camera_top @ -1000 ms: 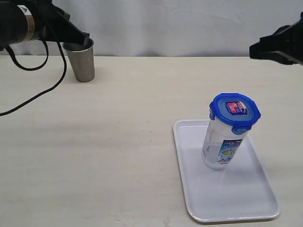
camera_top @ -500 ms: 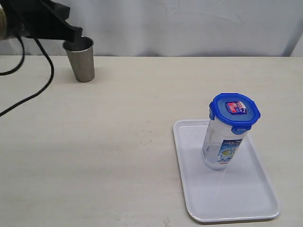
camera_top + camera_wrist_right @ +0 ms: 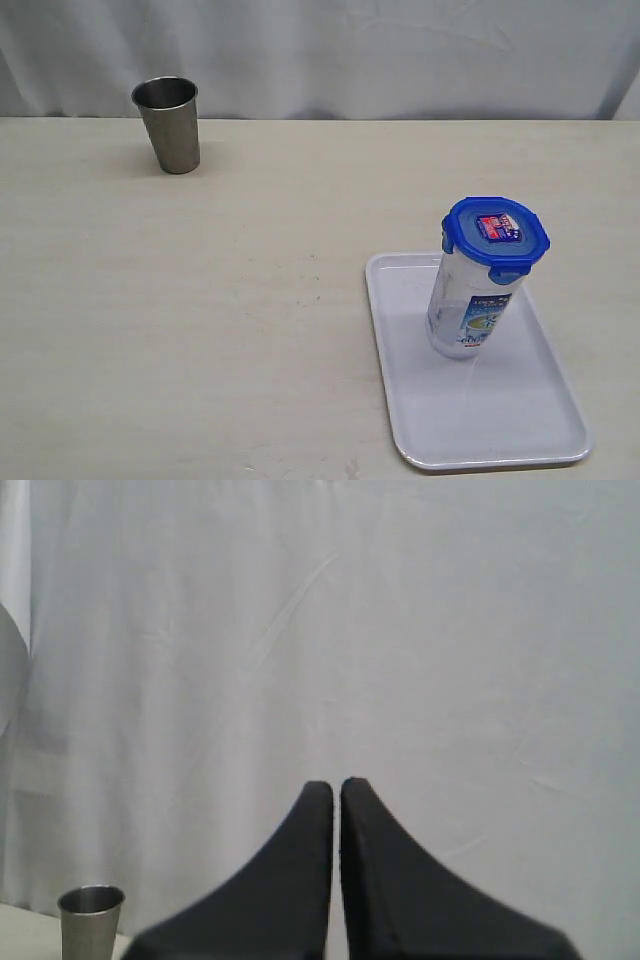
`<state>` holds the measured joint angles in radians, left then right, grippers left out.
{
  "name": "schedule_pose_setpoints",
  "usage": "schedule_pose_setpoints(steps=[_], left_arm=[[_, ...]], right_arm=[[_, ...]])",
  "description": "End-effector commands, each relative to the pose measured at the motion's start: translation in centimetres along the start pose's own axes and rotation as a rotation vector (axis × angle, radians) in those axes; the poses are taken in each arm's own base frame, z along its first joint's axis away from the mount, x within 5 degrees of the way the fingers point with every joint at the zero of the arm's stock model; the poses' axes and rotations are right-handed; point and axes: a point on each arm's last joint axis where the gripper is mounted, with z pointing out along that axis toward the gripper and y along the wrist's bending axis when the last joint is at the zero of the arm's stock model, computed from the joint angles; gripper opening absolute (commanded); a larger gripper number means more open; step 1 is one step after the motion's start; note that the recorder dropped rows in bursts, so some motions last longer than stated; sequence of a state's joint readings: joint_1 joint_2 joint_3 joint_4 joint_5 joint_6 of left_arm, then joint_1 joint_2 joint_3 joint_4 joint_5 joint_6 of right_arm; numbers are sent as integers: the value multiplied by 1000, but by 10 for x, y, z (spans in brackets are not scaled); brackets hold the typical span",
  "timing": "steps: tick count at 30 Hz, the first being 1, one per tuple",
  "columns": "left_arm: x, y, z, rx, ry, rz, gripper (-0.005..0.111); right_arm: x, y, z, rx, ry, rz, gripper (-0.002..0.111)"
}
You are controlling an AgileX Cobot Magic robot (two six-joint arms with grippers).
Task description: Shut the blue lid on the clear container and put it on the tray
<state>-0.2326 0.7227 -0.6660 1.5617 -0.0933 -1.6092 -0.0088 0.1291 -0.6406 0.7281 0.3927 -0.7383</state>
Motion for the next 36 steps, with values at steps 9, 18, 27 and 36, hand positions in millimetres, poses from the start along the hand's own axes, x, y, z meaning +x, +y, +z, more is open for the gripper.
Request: schedule_pose_setpoints(steps=[9, 18, 27, 36], left_arm=[[-18, -15, -98, 76, -320, -9, 0], [-23, -18, -125, 84, -422, -2, 0], [-23, -18, -125, 84, -422, -2, 0], [-23, -17, -125, 98, -433, -106, 0]], right_arm=[[5, 5, -26, 24, -95, -9, 4], [5, 5, -26, 24, -95, -9, 4], [5, 5, -26, 24, -95, -9, 4], [5, 5, -26, 24, -95, -9, 4]])
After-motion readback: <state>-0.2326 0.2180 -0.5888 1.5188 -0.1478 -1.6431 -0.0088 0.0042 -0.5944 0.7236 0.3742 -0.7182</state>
